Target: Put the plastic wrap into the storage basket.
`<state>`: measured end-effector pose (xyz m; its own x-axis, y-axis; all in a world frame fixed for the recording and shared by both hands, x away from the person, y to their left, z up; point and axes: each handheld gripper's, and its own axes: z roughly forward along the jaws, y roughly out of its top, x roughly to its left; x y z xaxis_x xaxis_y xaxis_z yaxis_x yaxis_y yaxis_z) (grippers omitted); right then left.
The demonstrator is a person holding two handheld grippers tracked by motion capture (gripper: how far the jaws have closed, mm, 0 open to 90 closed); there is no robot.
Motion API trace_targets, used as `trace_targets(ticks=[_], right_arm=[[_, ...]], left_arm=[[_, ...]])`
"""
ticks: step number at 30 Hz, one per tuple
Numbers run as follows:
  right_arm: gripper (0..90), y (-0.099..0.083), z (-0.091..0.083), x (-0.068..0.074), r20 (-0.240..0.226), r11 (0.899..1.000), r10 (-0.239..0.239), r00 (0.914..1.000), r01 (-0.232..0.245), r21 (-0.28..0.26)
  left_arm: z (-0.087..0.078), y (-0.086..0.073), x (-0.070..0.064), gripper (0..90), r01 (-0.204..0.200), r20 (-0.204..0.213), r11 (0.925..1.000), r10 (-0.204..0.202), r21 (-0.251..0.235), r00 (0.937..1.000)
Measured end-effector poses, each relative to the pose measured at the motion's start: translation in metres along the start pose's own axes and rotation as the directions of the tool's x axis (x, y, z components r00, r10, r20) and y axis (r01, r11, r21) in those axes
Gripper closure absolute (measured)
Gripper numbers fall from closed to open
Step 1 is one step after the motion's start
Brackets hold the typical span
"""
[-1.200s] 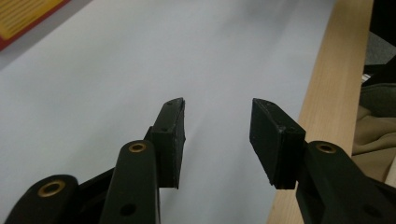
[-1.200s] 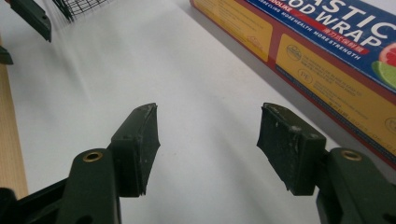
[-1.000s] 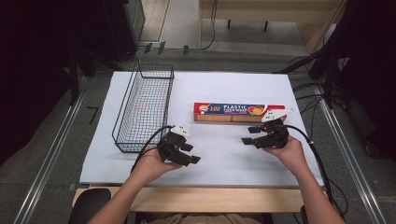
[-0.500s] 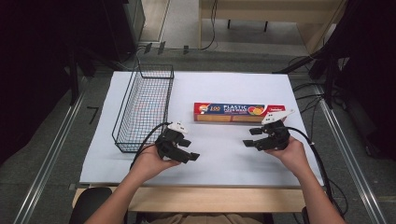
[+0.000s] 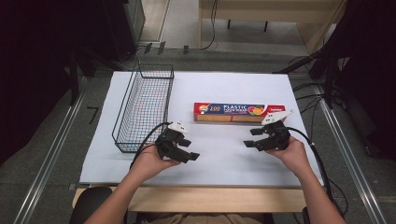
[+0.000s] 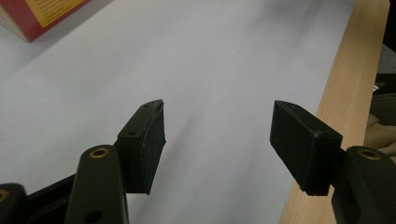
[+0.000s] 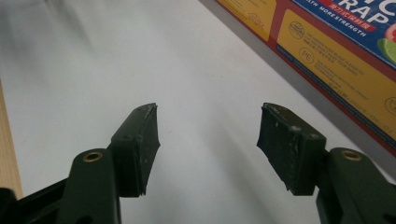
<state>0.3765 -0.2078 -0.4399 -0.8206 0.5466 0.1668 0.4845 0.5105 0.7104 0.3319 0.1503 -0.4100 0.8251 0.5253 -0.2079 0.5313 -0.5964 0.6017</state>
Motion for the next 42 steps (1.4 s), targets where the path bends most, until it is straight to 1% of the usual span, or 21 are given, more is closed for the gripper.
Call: trace_targets(ticks=[5, 13, 17, 20, 22, 25, 26, 27, 29, 30, 31, 33, 35, 36, 37, 41, 42], right_arm=[[38.9, 0.000, 0.000, 0.000, -0.001, 1.000, -0.006, 1.0000, 0.006, 0.003], [38.9, 0.000, -0.001, 0.001, 0.002, 1.000, -0.015, 0.9999, 0.015, 0.010], [38.9, 0.001, -0.002, 0.000, 0.007, 1.000, -0.018, 0.9998, 0.018, 0.003], [38.9, 0.005, -0.006, -0.004, 0.020, 1.000, -0.026, 0.9995, 0.026, -0.010], [38.5, 0.009, -0.010, -0.008, 0.040, 0.999, -0.036, 0.9985, 0.036, -0.007], [38.5, 0.017, -0.016, -0.013, 0.056, 0.999, -0.030, 0.9980, 0.031, -0.015], [38.5, 0.017, -0.016, -0.013, 0.056, 0.999, -0.030, 0.9980, 0.031, -0.015], [37.8, 0.025, -0.020, -0.017, 0.055, 0.999, -0.039, 0.9977, 0.039, -0.002], [36.9, 0.033, -0.022, -0.021, 0.050, 0.999, -0.048, 0.9976, 0.047, 0.014], [36.9, 0.033, -0.022, -0.021, 0.050, 0.999, -0.048, 0.9976, 0.047, 0.014], [34.9, 0.040, -0.023, -0.026, 0.048, 0.996, -0.083, 0.9954, 0.081, 0.034], [30.4, 0.047, -0.022, -0.032, 0.058, 0.992, -0.106, 0.9926, 0.102, 0.069], [28.8, 0.054, -0.020, -0.037, 0.041, 0.991, -0.099, 0.9943, 0.095, 0.093], [27.7, 0.057, -0.019, -0.039, 0.046, 0.990, -0.099, 0.9940, 0.094, 0.104], [26.7, 0.060, -0.019, -0.042, 0.051, 0.989, -0.103, 0.9934, 0.097, 0.115], [26.9, 0.071, -0.018, -0.052, 0.052, 0.986, -0.121, 0.9913, 0.114, 0.121], [27.0, 0.073, -0.017, -0.054, 0.052, 0.983, -0.134, 0.9896, 0.126, 0.131]], left_arm=[[0.000, 0.000, 0.000, 36.2, 0.001, 0.001, 1.0000, -0.001, 0.000, 1.0000], [0.001, 0.000, -0.001, 36.1, -0.009, -0.002, 0.9999, 0.009, 0.010, 1.0000], [0.002, -0.001, -0.001, 35.6, -0.008, -0.003, 0.9999, 0.008, 0.011, 1.0000], [0.002, -0.001, -0.001, 34.8, -0.011, -0.006, 0.9999, 0.011, 0.005, 0.9999], [0.001, 0.001, -0.002, 34.4, -0.012, 0.006, 0.9999, 0.012, 0.006, 0.9999], [0.001, 0.002, -0.004, 34.1, -0.025, 0.003, 0.9997, 0.025, 0.006, 0.9997], [0.001, 0.002, -0.004, 34.0, -0.025, 0.003, 0.9997, 0.025, 0.006, 0.9997], [0.001, 0.002, -0.004, 34.0, -0.025, 0.011, 0.9997, 0.025, 0.004, 0.9996], [0.001, 0.003, -0.004, 34.1, -0.025, 0.007, 0.9997, 0.025, 0.008, 0.9997], [0.001, 0.003, -0.004, 34.1, -0.025, 0.007, 0.9997, 0.025, 0.008, 0.9997], [0.001, 0.002, -0.004, 34.1, -0.026, 0.011, 0.9997, 0.026, 0.006, 0.9996], [0.001, 0.002, -0.004, 34.2, -0.021, 0.014, 0.9998, 0.020, 0.006, 0.9997], [0.000, 0.002, -0.003, 34.3, -0.013, 0.016, 0.9999, 0.013, 0.006, 0.9998], [0.000, 0.002, -0.002, 34.4, -0.011, 0.014, 0.9999, 0.011, 0.010, 0.9998], [0.000, 0.002, -0.001, 34.4, -0.011, 0.016, 0.9999, 0.010, 0.013, 0.9998], [0.000, 0.002, -0.001, 34.4, -0.012, 0.019, 0.9999, 0.012, 0.012, 0.9997], [0.000, 0.002, -0.001, 34.3, -0.016, 0.020, 0.9998, 0.016, 0.007, 0.9997]])
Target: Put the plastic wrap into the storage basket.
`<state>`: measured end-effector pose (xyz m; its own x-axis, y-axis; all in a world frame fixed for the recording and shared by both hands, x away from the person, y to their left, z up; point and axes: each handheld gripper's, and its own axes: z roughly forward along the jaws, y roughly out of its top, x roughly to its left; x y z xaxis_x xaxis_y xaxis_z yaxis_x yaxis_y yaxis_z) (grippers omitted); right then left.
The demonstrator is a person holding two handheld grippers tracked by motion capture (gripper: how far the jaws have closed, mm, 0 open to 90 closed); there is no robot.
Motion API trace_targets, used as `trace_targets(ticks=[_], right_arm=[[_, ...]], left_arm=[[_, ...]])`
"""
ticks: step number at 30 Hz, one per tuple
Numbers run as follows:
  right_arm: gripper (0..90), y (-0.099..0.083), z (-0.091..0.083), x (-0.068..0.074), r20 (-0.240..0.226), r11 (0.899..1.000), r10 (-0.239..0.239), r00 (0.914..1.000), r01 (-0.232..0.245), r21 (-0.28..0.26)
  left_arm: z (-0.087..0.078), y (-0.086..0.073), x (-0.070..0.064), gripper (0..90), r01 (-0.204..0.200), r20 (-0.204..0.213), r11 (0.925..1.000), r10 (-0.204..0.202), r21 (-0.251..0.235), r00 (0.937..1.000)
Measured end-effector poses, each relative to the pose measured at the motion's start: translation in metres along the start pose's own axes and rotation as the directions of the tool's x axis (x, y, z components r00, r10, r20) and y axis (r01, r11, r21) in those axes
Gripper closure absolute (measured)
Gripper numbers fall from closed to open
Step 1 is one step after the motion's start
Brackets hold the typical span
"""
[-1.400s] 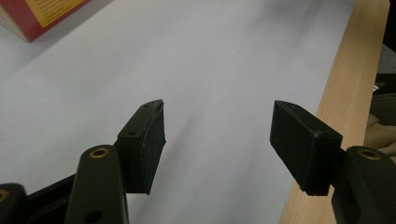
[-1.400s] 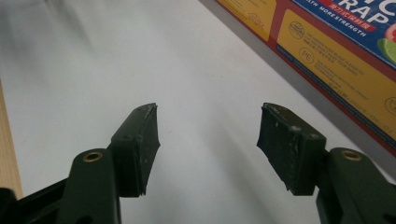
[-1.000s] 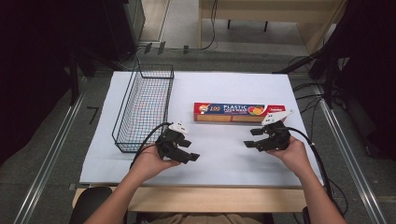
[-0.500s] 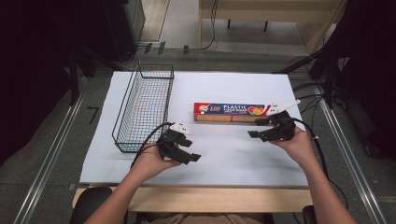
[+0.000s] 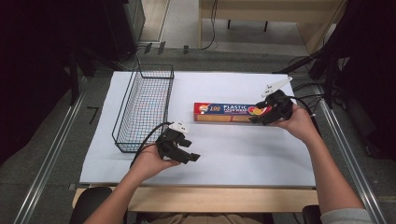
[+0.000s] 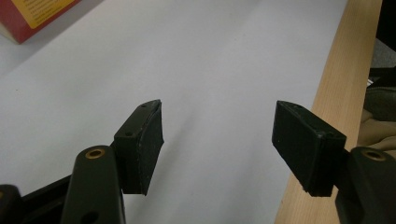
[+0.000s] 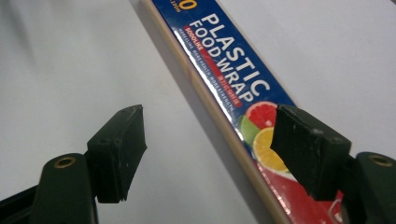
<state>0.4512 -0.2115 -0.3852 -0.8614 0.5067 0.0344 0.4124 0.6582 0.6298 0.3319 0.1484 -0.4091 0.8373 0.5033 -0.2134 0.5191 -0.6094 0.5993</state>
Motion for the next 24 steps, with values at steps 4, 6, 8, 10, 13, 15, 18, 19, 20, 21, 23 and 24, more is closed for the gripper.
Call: trace_targets(ticks=[4, 6, 8, 10, 13, 15, 18, 19, 20, 21, 23, 24], right_arm=[[27.7, 0.006, 0.005, -0.006, 0.002, 0.999, -0.046, 0.9989, 0.046, 0.026], [26.9, 0.010, 0.013, -0.014, -0.001, 0.997, -0.056, 0.9984, 0.056, 0.046], [26.7, 0.010, 0.014, -0.017, 0.002, 0.997, -0.056, 0.9984, 0.056, 0.049], [26.7, 0.011, 0.017, -0.023, -0.009, 0.997, -0.065, 0.9978, 0.066, 0.050], [24.6, 0.012, 0.022, -0.030, -0.045, 0.994, -0.086, 0.9953, 0.089, 0.071], [23.7, 0.011, 0.026, -0.033, -0.056, 0.992, -0.094, 0.9940, 0.099, 0.082], [22.9, 0.009, 0.036, -0.041, -0.046, 0.990, -0.083, 0.9955, 0.088, 0.112], [21.9, 0.008, 0.039, -0.043, -0.054, 0.990, -0.077, 0.9956, 0.082, 0.115], [22.1, 0.008, 0.040, -0.043, -0.054, 0.990, -0.083, 0.9951, 0.089, 0.108], [22.1, 0.008, 0.042, -0.044, -0.062, 0.991, -0.089, 0.9942, 0.094, 0.098], [22.4, 0.009, 0.044, -0.044, -0.067, 0.992, -0.082, 0.9943, 0.088, 0.092], [22.5, 0.010, 0.047, -0.043, -0.069, 0.991, -0.085, 0.9939, 0.092, 0.094]], left_arm=[[0.000, 0.000, -0.002, 34.3, -0.006, 0.002, 1.0000, 0.006, 0.003, 1.0000], [0.001, 0.000, -0.002, 34.3, -0.009, 0.005, 1.0000, 0.009, 0.005, 0.9999], [0.001, 0.000, -0.002, 34.3, -0.013, 0.002, 0.9999, 0.013, 0.008, 0.9999], [0.001, 0.000, -0.002, 34.3, -0.007, 0.006, 1.0000, 0.007, 0.001, 1.0000], [0.001, 0.000, -0.001, 34.3, -0.008, 0.007, 1.0000, 0.008, 0.001, 0.9999], [0.001, 0.000, -0.001, 34.3, -0.009, 0.005, 1.0000, 0.009, 0.003, 0.9999], [0.001, 0.000, -0.002, 34.3, -0.010, 0.007, 0.9999, 0.010, 0.000, 0.9999], [0.001, 0.000, -0.002, 34.3, -0.009, 0.005, 1.0000, 0.009, 0.003, 0.9999], [0.002, 0.000, -0.002, 34.3, -0.009, 0.004, 1.0000, 0.009, 0.002, 0.9999], [0.002, 0.000, -0.001, 34.3, -0.008, 0.005, 1.0000, 0.008, 0.003, 1.0000], [0.002, 0.000, -0.001, 34.3, -0.011, 0.005, 0.9999, 0.011, 0.007, 0.9999], [0.002, 0.000, -0.001, 34.3, -0.013, 0.003, 0.9999, 0.013, 0.008, 0.9999]])
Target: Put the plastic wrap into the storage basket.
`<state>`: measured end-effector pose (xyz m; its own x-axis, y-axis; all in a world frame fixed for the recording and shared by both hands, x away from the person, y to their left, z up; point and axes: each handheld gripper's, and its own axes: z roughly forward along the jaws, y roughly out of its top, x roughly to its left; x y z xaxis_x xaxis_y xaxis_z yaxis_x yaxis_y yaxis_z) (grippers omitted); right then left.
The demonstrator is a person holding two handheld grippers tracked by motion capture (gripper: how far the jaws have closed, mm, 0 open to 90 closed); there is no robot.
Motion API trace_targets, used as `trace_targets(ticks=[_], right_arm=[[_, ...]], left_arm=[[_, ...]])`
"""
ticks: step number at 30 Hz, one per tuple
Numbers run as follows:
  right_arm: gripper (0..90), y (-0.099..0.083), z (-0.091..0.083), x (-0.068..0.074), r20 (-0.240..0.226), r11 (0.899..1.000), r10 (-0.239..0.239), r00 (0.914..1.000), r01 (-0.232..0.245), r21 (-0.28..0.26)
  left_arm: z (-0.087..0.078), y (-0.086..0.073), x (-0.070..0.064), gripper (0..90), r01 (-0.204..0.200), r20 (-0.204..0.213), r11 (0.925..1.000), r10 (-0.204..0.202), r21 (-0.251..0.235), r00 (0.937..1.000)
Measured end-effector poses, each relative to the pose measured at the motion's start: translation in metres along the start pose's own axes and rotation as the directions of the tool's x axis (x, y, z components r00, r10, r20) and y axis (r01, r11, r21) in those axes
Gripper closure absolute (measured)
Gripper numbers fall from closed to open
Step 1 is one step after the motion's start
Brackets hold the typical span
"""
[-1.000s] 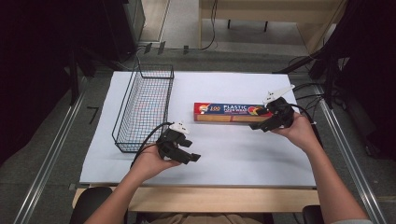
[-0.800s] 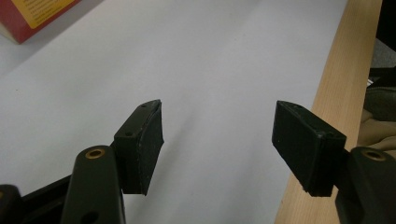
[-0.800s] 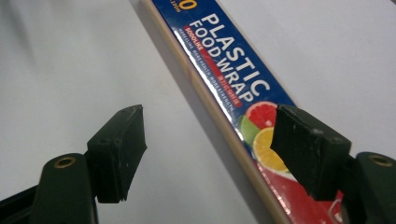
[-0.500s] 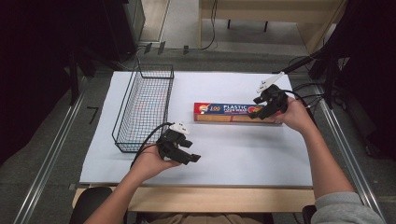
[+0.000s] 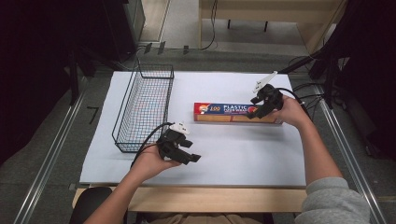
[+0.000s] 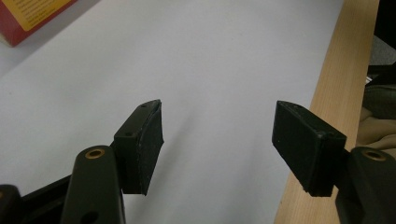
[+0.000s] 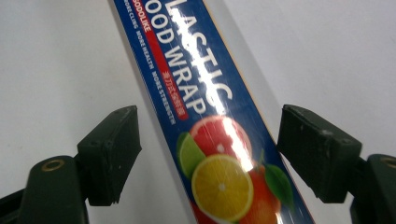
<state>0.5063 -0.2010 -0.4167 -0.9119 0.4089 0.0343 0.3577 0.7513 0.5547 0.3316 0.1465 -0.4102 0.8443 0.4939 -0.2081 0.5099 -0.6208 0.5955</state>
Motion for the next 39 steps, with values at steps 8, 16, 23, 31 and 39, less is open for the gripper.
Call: trace_targets(ticks=[8, 16, 23, 31, 39], right_arm=[[23.0, 0.001, 0.026, -0.003, -0.005, 0.999, -0.017, 0.9998, 0.017, 0.042], [23.5, 0.003, 0.040, -0.003, -0.017, 0.998, -0.035, 0.9992, 0.036, 0.060], [28.6, 0.006, 0.042, 0.002, 0.004, 0.993, -0.081, 0.9967, 0.080, 0.088], [37.1, 0.003, 0.035, 0.003, -0.072, 0.993, -0.081, 0.9941, 0.087, 0.083], [39.9, 0.004, 0.032, 0.006, -0.106, 0.995, -0.069, 0.9920, 0.076, 0.065]], left_arm=[[0.000, 0.000, 0.000, 34.1, 0.003, 0.002, 1.0000, -0.003, -0.008, 1.0000], [-0.001, 0.000, 0.001, 34.2, 0.008, 0.003, 1.0000, -0.008, -0.003, 1.0000], [0.000, 0.000, 0.000, 34.0, 0.003, 0.004, 1.0000, -0.003, -0.008, 1.0000], [-0.002, 0.000, 0.001, 34.0, 0.005, 0.003, 1.0000, -0.005, -0.007, 1.0000], [-0.003, -0.001, 0.002, 34.0, 0.008, 0.004, 0.9998, -0.008, -0.016, 1.0000]])
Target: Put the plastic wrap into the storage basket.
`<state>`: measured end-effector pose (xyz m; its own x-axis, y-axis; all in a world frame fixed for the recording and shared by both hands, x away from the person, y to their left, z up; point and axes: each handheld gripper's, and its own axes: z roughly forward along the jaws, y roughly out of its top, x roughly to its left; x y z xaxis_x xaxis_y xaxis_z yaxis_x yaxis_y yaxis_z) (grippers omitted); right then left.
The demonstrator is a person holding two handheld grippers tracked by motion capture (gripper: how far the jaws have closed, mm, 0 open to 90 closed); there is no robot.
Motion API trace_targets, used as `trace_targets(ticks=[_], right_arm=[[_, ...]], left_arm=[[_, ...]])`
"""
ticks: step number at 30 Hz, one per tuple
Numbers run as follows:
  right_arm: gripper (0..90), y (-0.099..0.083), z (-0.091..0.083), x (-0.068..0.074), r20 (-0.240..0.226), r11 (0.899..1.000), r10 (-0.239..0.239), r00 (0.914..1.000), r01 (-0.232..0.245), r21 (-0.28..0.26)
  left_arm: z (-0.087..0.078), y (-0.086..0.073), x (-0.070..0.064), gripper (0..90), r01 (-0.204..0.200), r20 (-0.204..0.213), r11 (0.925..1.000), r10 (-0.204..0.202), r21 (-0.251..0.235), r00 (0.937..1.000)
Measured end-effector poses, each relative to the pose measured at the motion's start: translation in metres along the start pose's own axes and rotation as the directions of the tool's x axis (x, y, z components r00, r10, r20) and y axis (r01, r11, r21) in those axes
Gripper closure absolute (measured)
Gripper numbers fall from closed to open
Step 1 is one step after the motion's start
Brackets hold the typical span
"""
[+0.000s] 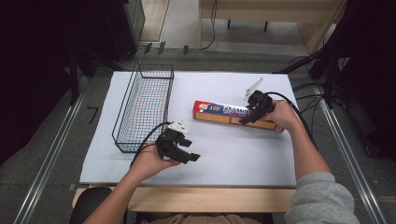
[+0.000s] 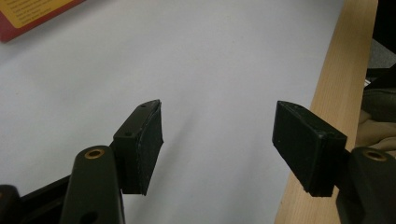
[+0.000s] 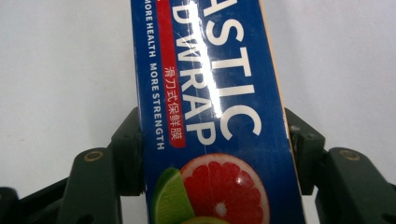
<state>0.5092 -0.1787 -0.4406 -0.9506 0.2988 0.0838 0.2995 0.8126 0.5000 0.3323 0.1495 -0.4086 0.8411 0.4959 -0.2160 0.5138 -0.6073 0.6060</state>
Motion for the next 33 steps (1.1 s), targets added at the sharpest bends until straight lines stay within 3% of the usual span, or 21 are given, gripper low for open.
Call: trace_targets(ticks=[13, 27, 33], right_arm=[[40.9, -0.002, -0.014, 0.002, -0.034, 0.999, 0.024, 0.9991, -0.025, -0.041], [41.0, -0.003, -0.039, 0.026, -0.005, 0.999, 0.033, 0.9995, -0.033, -0.023], [41.0, -0.009, -0.043, 0.036, 0.005, 0.998, 0.049, 0.9988, -0.049, -0.044]], left_arm=[[-0.002, 0.001, -0.001, 34.1, -0.006, -0.001, 1.0000, 0.006, -0.002, 1.0000], [-0.009, 0.002, -0.001, 33.0, -0.007, -0.010, 0.9999, 0.007, -0.010, 0.9999], [-0.010, 0.003, -0.002, 33.5, -0.020, -0.005, 0.9997, 0.020, -0.013, 0.9998]])
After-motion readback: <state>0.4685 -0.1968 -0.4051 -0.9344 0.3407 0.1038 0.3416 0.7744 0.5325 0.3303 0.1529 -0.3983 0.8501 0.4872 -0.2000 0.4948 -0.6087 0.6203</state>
